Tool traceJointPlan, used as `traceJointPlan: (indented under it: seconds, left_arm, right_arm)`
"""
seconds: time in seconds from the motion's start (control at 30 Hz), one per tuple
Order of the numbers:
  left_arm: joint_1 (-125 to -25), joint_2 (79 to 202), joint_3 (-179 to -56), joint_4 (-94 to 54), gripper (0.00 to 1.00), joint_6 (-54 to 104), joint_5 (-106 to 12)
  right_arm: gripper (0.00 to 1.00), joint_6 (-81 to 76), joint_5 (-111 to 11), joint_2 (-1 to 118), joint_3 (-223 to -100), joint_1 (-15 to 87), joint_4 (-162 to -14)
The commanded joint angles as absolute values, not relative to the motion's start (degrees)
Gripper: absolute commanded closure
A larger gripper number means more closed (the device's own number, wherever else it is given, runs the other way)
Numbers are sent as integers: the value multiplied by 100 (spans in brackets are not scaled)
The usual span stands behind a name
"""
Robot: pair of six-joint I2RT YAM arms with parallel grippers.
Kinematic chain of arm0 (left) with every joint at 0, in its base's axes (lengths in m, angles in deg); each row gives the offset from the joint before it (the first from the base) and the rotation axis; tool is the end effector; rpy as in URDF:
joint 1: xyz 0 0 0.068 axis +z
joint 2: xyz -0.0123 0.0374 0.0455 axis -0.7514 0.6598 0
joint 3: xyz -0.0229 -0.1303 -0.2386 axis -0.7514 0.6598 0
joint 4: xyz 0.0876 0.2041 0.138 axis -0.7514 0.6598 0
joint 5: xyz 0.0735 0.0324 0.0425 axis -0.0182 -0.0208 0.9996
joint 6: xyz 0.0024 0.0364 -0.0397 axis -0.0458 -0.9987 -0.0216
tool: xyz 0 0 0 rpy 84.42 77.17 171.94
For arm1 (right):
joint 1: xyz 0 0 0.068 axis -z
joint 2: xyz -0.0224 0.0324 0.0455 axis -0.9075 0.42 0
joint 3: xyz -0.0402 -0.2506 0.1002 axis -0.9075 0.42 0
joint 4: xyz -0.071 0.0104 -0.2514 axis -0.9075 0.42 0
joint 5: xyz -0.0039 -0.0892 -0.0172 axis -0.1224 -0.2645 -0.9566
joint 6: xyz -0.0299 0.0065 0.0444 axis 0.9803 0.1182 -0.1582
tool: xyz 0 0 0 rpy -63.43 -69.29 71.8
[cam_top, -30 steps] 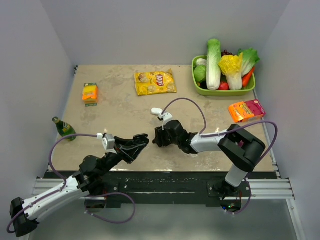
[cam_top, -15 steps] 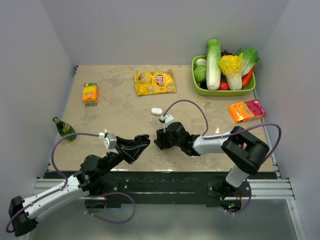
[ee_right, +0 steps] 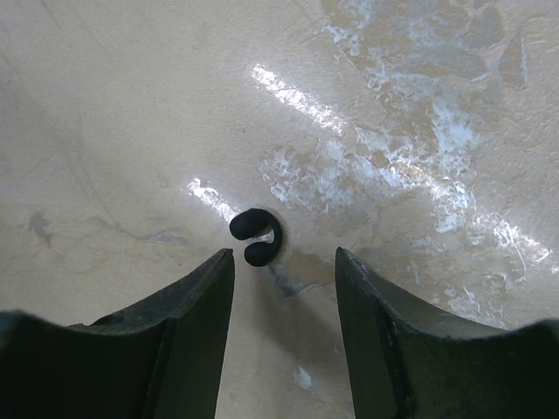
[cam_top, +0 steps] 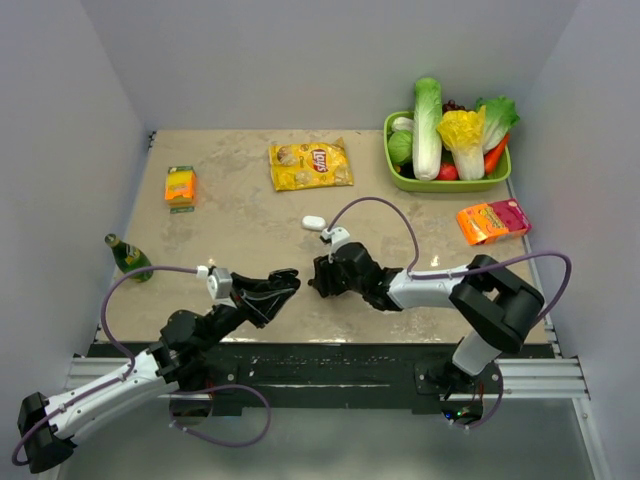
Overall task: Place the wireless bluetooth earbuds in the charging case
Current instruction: Pick up the earbud from the center of the board.
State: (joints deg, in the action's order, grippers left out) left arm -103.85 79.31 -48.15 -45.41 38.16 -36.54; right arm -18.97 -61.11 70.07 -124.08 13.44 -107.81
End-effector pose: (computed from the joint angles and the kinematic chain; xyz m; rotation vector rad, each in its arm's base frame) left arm 0.0710 -0.0994 0.2190 0.3347 1.3456 -1.1534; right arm 0.1951 0.2433 0.1501 -0.5157 2.2015 0.6526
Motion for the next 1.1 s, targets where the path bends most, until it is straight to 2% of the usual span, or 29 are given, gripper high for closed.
traceJointPlan:
  seconds: [0.0, 1.07]
  left_arm:
    - [-10356, 7837, -4376, -4752, 100, 3802, -3716]
    - [-10356, 7661, -4376, -4541, 100, 3776, -3698]
  right_arm:
    - [47, -1871, -6259, 7199, -12721, 1348, -10772]
    - [47, -1739, -6286, 7639, -13011, 1419, -10623]
